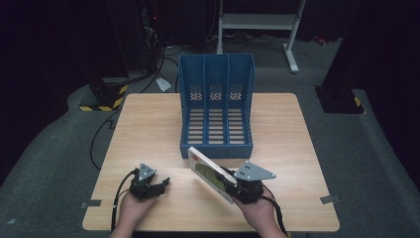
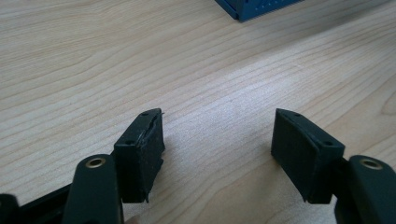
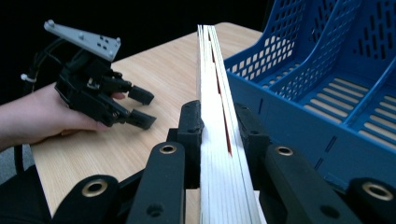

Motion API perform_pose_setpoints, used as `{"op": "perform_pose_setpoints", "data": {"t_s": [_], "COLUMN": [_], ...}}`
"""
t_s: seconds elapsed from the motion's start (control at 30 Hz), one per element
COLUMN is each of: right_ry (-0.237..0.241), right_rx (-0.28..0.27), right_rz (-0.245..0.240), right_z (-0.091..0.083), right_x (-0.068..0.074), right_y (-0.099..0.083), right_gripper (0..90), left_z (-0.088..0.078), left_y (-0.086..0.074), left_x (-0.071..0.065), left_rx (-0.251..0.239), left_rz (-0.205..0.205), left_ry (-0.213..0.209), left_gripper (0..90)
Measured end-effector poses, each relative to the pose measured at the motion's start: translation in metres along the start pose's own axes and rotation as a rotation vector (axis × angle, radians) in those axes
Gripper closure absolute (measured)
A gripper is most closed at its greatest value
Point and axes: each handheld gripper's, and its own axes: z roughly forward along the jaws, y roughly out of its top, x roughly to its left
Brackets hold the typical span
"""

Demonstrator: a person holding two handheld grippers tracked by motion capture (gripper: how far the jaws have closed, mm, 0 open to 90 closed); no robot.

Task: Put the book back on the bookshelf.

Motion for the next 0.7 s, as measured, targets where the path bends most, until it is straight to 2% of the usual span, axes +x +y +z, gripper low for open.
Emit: {"op": "perform_pose_setpoints", "data": {"t_s": [0.33,0.57,0.7], "right_ry": [-0.015,-0.049,-0.089], "right_rx": [-0.045,-0.089,-0.100], "right_rz": [0.032,0.053,0.057], "right_z": [-0.014,-0.030,-0.036], "right_x": [-0.009,-0.019,-0.028], "right_y": [0.012,0.026,0.033], "right_gripper": [75.8,75.7,75.8], "left_z": [0.000,0.000,0.000], "left_y": [0.000,0.000,0.000], "left_x": [0.000,0.000,0.000], "left_rx": [0.002,0.002,0.001], "left_rz": [0.003,0.004,0.004], "left_ry": [-0.003,-0.002,-0.002], "left_gripper": [32.8,32.5,32.0]}}
